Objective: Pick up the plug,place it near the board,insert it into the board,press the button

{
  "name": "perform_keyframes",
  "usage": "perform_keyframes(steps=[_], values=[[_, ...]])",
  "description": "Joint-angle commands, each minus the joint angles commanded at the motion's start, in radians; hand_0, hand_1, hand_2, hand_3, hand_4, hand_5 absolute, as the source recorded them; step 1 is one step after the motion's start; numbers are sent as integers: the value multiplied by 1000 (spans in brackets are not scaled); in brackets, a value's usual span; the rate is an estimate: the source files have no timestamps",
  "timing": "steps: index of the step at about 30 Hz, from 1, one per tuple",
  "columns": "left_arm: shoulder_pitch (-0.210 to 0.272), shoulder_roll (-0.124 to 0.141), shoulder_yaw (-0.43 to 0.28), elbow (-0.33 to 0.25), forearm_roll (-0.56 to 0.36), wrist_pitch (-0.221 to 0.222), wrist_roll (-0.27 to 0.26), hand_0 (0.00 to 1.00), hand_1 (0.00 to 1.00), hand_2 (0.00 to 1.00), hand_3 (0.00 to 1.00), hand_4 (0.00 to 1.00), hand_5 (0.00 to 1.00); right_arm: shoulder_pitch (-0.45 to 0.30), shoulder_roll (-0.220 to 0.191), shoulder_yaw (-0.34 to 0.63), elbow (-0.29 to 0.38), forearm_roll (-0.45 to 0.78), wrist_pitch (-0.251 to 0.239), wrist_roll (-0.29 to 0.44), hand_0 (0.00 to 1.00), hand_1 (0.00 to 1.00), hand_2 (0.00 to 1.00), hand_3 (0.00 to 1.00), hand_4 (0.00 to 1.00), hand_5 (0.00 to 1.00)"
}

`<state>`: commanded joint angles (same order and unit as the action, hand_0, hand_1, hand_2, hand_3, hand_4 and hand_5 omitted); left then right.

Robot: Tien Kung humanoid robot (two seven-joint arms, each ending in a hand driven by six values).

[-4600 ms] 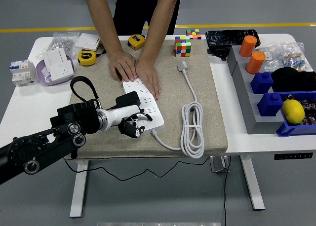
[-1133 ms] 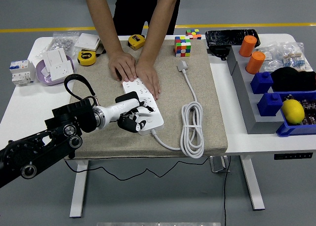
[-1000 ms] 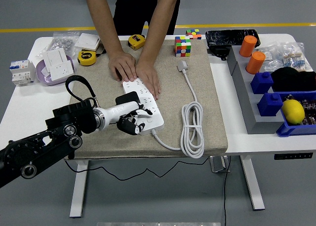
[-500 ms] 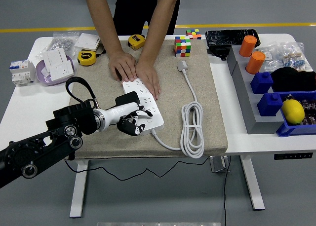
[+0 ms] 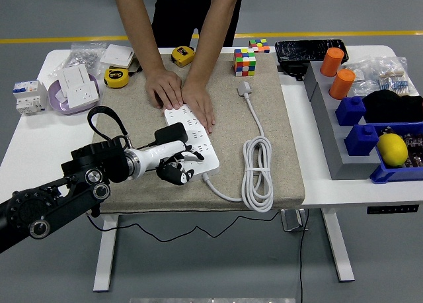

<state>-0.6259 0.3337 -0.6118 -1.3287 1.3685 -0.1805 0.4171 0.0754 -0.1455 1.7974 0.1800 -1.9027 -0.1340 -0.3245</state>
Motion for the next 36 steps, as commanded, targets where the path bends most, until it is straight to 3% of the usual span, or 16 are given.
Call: perform_keyframes(steps=[36], values=[[-12,-8,9,13,-2,-3,-3,98,26,167,793,408,38,8,-1,-4,0,7,-1,1,967,676,603,586,998,697]])
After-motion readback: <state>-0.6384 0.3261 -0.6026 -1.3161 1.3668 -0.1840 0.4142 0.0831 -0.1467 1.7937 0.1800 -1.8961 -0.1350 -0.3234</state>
